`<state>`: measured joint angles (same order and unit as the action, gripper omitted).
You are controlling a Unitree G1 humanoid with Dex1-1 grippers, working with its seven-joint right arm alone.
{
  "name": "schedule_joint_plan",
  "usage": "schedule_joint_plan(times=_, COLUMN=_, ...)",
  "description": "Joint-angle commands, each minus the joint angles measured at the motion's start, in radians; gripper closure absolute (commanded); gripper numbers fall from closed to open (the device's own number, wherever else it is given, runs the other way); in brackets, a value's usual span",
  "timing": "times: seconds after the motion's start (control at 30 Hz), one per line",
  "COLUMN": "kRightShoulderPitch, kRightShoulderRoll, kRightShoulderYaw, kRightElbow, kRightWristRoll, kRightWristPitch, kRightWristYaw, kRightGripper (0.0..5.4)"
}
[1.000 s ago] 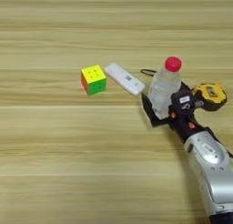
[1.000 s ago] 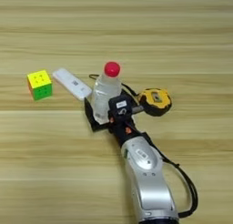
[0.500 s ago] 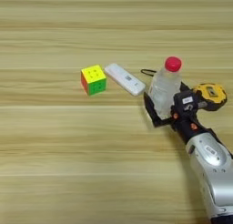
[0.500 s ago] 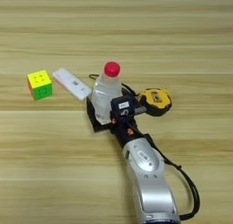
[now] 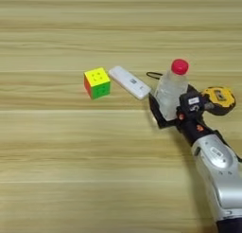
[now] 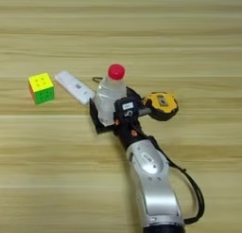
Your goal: Move the objects on the table
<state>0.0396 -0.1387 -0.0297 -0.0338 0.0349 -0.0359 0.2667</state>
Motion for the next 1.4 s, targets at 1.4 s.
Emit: schedule_joint_plan(times=1.4, kRightShoulderPitch=-0.226, kRightShoulderRoll=-0.242, kRightShoulderYaw=-0.453, kRightElbow=0.144, kRightWristRoll=0.079, kRightWristPitch=-0.040, kRightWristYaw=-0.152, kRightGripper=2.23)
